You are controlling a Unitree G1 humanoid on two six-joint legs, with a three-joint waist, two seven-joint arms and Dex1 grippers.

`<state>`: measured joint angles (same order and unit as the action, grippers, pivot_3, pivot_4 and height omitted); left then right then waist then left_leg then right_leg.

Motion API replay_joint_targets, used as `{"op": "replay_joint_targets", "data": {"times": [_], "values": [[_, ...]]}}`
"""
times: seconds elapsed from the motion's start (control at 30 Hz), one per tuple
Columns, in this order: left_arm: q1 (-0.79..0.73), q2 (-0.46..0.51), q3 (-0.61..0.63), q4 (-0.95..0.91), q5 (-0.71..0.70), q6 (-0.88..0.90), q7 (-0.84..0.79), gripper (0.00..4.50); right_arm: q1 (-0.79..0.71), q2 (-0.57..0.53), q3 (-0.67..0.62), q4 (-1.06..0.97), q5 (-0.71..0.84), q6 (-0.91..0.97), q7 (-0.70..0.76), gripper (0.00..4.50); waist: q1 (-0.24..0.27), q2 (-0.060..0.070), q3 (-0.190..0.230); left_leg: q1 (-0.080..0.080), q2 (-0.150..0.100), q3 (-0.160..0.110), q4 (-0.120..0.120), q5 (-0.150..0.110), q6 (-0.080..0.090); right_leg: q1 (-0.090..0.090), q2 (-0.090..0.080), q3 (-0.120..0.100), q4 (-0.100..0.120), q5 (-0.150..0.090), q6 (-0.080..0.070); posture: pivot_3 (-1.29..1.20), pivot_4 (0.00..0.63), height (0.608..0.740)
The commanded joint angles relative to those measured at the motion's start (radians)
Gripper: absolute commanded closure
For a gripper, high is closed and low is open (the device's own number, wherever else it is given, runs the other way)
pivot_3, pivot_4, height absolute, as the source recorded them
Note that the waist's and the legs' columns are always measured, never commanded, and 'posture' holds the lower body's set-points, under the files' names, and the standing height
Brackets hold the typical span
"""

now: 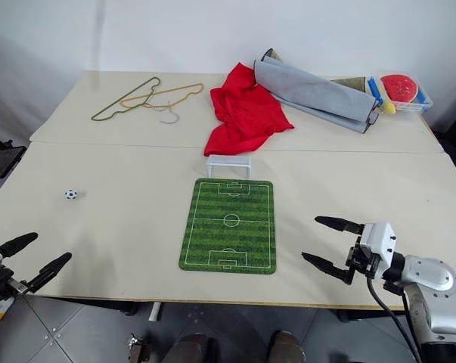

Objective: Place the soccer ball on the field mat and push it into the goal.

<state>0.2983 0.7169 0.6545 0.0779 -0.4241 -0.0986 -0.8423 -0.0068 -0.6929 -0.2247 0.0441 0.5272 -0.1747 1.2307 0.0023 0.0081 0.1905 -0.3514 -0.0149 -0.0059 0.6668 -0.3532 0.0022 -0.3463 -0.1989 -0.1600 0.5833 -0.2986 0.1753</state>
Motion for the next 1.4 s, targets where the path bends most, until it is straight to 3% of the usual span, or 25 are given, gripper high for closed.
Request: {"op": "replay_joint_targets", "data": {"times": [0.03,0.2,0.43,0.67,0.83,0.93,1.1,1.4], "values": [[-0.002,0.016,0.009,-0.025,0.008,-0.013,0.0,0.04,-0.001,-0.009,-0.019,-0.004,0.015,-0.023,0.042,0.0,0.0,0.0,0.0,0.0,0.0,0.0,0.0,0.0,0.0,0.0,0.0,0.0,0.0,0.0,0.0,0.0,0.15,0.74],[0.037,-0.023,0.048,-0.047,-0.042,0.026,0.015,0.04,-0.022,0.02,0.024,-0.059,0.059,0.015,0.085,0.0,-0.005,0.0,0.0,0.0,0.001,0.0,0.0,0.0,0.0,0.0,0.0,0.001,0.0,0.0,0.0,0.0,0.15,0.74],[0.074,-0.143,0.186,0.095,-0.141,0.073,0.115,0.04,-0.134,0.19,0.081,-0.235,0.182,0.136,-0.056,0.0,-0.007,0.0,0.0,0.0,0.01,0.003,0.001,-0.003,-0.005,-0.004,0.01,0.003,0.001,0.0,-0.004,0.0,0.15,0.74],[0.014,-0.198,0.152,0.03,-0.156,0.109,0.202,0.04,-0.166,0.214,0.096,-0.232,0.14,0.118,-0.066,0.0,0.026,-0.002,-0.001,-0.002,0.011,0.005,0.005,-0.004,-0.006,-0.006,0.011,0.005,0.002,0.0,-0.005,0.0,0.15,0.74],[-0.155,-0.138,0.081,0.045,-0.113,0.183,0.294,0.04,-0.154,0.215,0.096,-0.2,0.117,0.1,-0.044,0.0,0.023,-0.003,-0.002,-0.003,0.012,0.005,0.009,-0.004,-0.006,-0.007,0.013,0.005,0.006,0.0,-0.006,0.0,0.15,0.74],[-0.313,-0.077,0.015,0.14,-0.048,0.26,0.387,0.04,-0.14,0.214,0.093,-0.182,0.114,0.091,-0.025,0.0,0.02,-0.003,-0.002,-0.002,0.012,0.007,0.01,-0.004,-0.007,-0.008,0.013,0.007,0.007,0.0,-0.007,0.0,0.15,0.74],[-0.538,-0.017,-0.092,0.323,0.035,0.248,0.4,0.04,-0.111,0.215,0.087,-0.149,0.115,0.066,0.017,0.0,0.016,-0.004,-0.002,-0.001,0.012,0.012,0.01,-0.004,-0.007,-0.011,0.014,0.012,0.009,0.001,-0.007,0.0,0.15,0.74],[-0.691,-0.005,-0.17,0.503,0.111,0.223,0.421,0.04,-0.06,0.237,0.075,-0.078,0.118,-0.005,0.081,0.0,-0.009,-0.004,-0.002,-0.001,0.013,0.015,0.009,-0.004,-0.007,-0.013,0.015,0.014,0.009,0.001,-0.007,0.0,0.15,0.74]]}}
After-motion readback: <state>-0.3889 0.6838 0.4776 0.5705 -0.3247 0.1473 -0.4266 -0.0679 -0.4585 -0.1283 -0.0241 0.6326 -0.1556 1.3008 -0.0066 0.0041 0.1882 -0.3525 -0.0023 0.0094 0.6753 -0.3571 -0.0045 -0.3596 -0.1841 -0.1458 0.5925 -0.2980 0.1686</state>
